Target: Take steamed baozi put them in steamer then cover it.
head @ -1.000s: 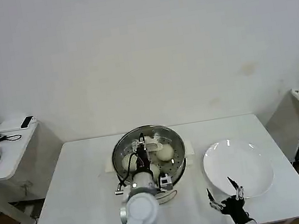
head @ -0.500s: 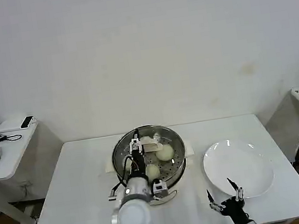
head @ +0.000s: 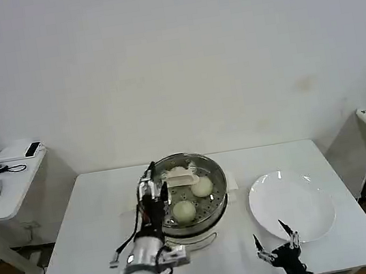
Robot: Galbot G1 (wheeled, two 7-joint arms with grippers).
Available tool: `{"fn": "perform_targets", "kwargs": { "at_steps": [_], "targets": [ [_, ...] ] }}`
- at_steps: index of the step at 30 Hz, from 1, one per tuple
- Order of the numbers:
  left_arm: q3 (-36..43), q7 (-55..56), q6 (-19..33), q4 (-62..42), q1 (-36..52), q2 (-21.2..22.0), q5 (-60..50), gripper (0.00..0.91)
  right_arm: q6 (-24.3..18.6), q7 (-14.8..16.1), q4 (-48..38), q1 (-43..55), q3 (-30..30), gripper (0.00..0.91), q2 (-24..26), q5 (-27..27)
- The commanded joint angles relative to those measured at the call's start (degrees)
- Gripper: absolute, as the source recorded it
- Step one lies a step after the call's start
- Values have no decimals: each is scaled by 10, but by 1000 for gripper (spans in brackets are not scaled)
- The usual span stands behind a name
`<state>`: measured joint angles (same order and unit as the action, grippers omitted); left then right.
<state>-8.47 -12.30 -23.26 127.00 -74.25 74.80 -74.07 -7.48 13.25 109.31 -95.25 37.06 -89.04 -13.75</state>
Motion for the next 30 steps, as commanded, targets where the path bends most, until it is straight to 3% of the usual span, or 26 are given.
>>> {"fn": "perform_targets", "kwargs": {
  "at_steps": [1,4,7,10,30],
  "targets": [
    [-239,187,75,54,-153,-18,541,907,3,-4,4,-4,-5,907,12,38],
    [-332,197,177,-37,-161,-15,766,907,8,-12,10,-7,-14,907,19,54],
    [-355,213,196,-87,-175,-17,898,907,14,-16,23,-13,-16,907,27,82],
    [-351,222,235,-98,-203,2,895,907,18,-19,34,-20,-14,907,41,98],
    [-326,176,260,-113,-249,19,865,907,20,-13,51,-36,-15,907,47,101]
  ]
}}
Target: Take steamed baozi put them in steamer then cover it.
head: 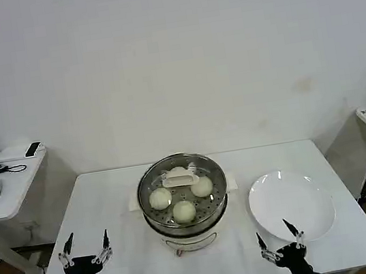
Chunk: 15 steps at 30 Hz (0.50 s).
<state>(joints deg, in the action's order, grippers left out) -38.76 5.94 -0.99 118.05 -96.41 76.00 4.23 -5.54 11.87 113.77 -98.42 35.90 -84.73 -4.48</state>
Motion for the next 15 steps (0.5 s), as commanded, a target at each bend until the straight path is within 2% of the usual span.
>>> {"fn": "perform_targets", "kwargs": {
  "at_steps": [1,8,15],
  "targets": [
    [-21,-6,43,-25,-28,6,76,907,-1,1,6,-4,-5,907,4,7],
    [-19,-9,39,-25,-35,5,55,907,3,2,4,-6,-13,907,1,8],
    [-13,-15,36,-28,-44,5,59,907,36,-4,22,-14,-34,907,14,42]
  ]
}}
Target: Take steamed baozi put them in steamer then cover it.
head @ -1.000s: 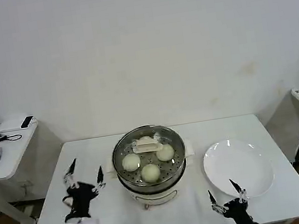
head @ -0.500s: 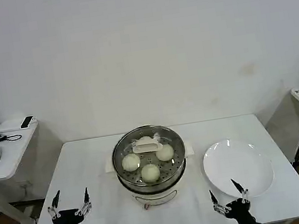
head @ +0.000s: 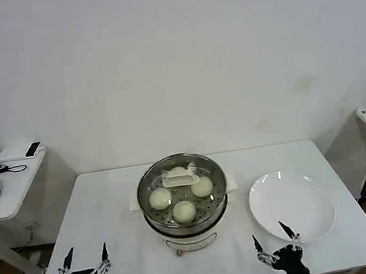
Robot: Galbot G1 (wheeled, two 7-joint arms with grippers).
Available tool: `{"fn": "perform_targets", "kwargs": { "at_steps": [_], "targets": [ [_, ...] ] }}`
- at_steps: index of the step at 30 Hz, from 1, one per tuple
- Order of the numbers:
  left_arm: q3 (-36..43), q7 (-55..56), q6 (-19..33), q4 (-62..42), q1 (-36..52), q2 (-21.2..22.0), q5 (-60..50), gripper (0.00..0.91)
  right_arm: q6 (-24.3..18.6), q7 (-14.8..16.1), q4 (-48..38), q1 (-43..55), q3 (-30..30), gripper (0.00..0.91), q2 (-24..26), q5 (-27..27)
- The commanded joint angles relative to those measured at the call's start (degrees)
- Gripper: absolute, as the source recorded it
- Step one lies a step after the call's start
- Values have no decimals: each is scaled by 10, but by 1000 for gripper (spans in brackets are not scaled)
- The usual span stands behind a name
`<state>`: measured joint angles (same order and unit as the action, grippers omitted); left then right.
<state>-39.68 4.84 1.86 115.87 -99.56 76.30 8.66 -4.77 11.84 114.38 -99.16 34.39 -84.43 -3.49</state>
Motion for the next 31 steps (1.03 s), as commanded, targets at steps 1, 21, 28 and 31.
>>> {"fn": "perform_targets", "kwargs": {
  "at_steps": [1,21,28,31],
  "targets": [
    [-4,-4,6,-5,-12,1,16,907,31,-5,18,-9,-24,907,15,47],
    [2,-7,2,4,-29,10,18,907,83,1,42,-16,-27,907,42,107],
    [5,-8,2,2,-30,11,18,907,85,0,43,-17,-26,907,41,105],
    [4,-13,2,3,-30,10,17,907,88,-6,43,-17,-27,907,40,103]
  ]
}}
